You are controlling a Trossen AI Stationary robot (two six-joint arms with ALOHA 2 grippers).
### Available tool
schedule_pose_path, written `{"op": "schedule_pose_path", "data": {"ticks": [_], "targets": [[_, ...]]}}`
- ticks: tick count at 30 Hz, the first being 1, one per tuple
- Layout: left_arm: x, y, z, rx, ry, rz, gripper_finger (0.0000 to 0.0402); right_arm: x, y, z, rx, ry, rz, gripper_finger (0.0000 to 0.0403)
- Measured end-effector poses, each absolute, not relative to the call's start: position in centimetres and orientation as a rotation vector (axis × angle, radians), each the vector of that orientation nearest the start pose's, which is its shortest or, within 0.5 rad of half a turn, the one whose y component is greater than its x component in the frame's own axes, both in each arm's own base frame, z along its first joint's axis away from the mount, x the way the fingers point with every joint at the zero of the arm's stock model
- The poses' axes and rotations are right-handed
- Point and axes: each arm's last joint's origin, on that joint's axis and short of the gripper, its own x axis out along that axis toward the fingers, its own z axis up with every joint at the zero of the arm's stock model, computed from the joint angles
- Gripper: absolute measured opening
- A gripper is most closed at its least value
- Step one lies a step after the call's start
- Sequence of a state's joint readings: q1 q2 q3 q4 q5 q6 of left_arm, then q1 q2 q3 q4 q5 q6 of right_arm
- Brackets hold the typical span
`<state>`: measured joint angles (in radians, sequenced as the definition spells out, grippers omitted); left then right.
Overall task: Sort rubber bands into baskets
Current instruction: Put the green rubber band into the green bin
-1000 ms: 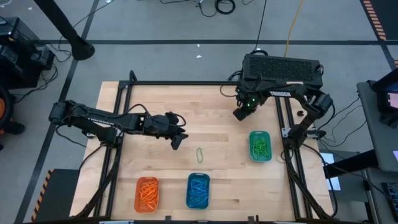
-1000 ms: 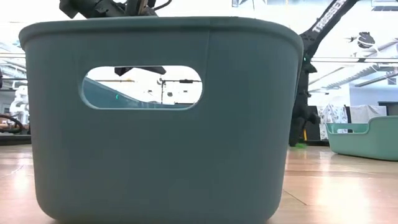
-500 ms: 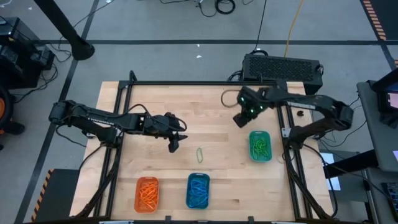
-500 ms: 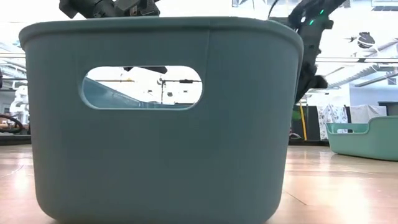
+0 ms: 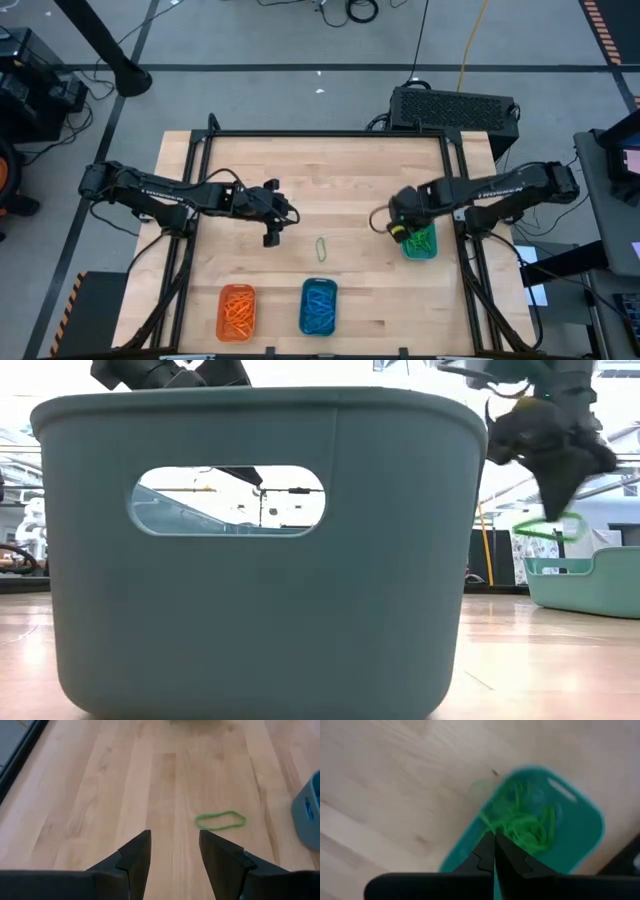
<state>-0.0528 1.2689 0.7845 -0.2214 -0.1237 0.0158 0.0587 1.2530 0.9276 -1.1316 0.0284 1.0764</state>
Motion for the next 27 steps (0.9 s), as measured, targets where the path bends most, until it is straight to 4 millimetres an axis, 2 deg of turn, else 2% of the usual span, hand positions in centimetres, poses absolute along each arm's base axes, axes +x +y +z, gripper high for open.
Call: {"op": "schedule_pose_path", "data": {"ticks": [8,12,18,27], "targets": [[26.2,-1.0,22.9,0.083,0.713,0.081,0.0176,18.2,3.1,20.4,0.815,1.383,-0.846,0.0],[26.6,-1.0,22.1,0.079,0.737,0.083,0.0176,18.3,3.4,20.4,0.811,1.374,-0.825,0.0005],[27.3,-1.3,20.5,0.077,0.803,0.064,0.0176,18.3,3.6,20.4,0.811,1.376,-0.806,0.0037],[27.7,-2.5,19.9,-0.107,0.797,0.094,0.0176,18.3,3.8,20.4,0.805,1.449,-0.706,0.0087]]}}
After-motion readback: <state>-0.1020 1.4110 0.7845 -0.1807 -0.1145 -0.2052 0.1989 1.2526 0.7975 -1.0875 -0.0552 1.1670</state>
